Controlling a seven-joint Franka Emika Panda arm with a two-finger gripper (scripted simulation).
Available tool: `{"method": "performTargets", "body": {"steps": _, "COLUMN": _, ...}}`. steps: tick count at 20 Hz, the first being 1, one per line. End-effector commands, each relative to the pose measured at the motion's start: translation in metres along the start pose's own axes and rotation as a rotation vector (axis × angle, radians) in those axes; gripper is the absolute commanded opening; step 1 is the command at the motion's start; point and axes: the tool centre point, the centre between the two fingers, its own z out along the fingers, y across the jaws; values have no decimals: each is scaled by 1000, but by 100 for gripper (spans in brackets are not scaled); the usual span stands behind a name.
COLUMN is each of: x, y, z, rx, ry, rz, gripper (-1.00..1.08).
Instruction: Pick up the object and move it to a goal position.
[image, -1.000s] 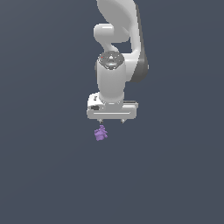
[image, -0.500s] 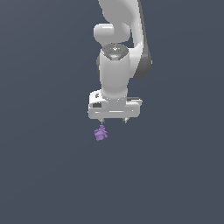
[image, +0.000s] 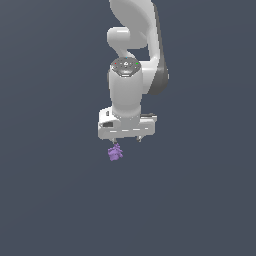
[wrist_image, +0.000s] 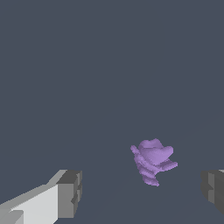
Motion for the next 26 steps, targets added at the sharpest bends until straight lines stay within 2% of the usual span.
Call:
{"method": "performTargets", "body": {"steps": 1, "x": -3, "y": 6, "z": 8, "rx": 0, "ry": -7, "rz": -31, "gripper": 100}}
{"method": "performTargets", "body": {"steps": 15, "x": -29, "y": 46, "z": 67, "rx": 12, "ry": -52, "rz": -270, "gripper": 100}}
{"method": "performTargets", "body": {"steps": 26, "x": -39, "y": 57, "z": 85, "rx": 20, "ry": -65, "rz": -345, "gripper": 100}}
